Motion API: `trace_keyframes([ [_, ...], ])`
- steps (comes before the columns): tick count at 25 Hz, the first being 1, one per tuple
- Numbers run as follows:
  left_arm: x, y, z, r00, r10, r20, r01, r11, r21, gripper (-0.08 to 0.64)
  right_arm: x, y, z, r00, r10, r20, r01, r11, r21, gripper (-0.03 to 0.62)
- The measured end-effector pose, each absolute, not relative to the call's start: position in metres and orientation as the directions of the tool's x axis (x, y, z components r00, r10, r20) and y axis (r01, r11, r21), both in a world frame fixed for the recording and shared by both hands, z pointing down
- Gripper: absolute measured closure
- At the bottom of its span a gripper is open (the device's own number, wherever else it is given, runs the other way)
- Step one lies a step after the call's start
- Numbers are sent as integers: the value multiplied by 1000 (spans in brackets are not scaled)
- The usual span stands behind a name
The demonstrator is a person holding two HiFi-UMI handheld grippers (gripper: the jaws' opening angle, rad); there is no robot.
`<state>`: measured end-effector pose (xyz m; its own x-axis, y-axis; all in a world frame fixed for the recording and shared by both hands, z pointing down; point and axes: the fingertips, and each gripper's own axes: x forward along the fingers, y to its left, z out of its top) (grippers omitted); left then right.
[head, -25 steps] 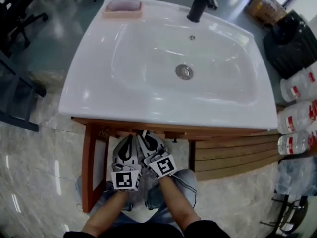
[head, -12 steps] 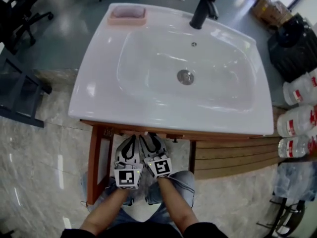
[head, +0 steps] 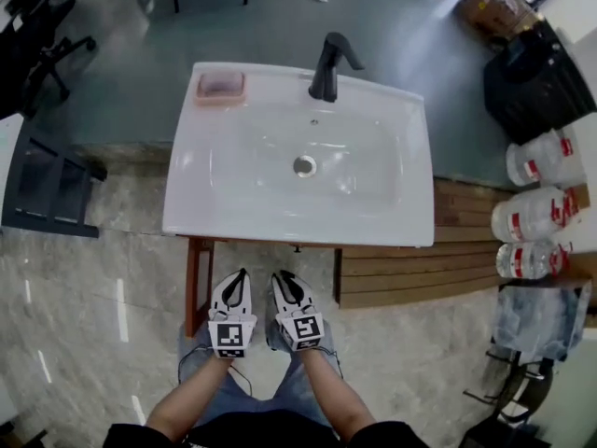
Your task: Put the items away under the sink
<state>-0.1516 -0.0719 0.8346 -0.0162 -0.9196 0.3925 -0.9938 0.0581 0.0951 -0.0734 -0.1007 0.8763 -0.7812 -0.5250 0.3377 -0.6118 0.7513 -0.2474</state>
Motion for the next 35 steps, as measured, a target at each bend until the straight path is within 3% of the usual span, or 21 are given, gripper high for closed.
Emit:
trace_keyframes([
  [4, -145, -67, 758, 16, -912, 409, -999, 7, 54, 554, -61, -98, 787, -781, -521, 343, -610, 753, -245, 574],
  [9, -147, -69, 656, 31, -921, 389, -998, -9, 59, 554, -45, -104, 674, -777, -536, 330, -614, 760, -212, 578],
  [17, -175, -64, 495, 4, -975, 223, -997, 14, 80, 554, -4, -120, 503, -727, -663, 177, -685, 718, -126, 578],
  [22, -175, -53, 404, 66, -994, 92, -994, -57, 92, 554, 30, -120, 415, -694, -718, 50, -720, 692, -51, 578],
  [29, -209, -9, 342, 16, -1000, 25, -997, -14, 81, 554, 48, -97, 337, -603, -790, -113, -791, 610, -48, 578],
  [35, -224, 1, 336, -2, -1000, 12, -998, 2, 67, 554, 56, -90, 348, -562, -820, -107, -817, 571, -81, 578],
])
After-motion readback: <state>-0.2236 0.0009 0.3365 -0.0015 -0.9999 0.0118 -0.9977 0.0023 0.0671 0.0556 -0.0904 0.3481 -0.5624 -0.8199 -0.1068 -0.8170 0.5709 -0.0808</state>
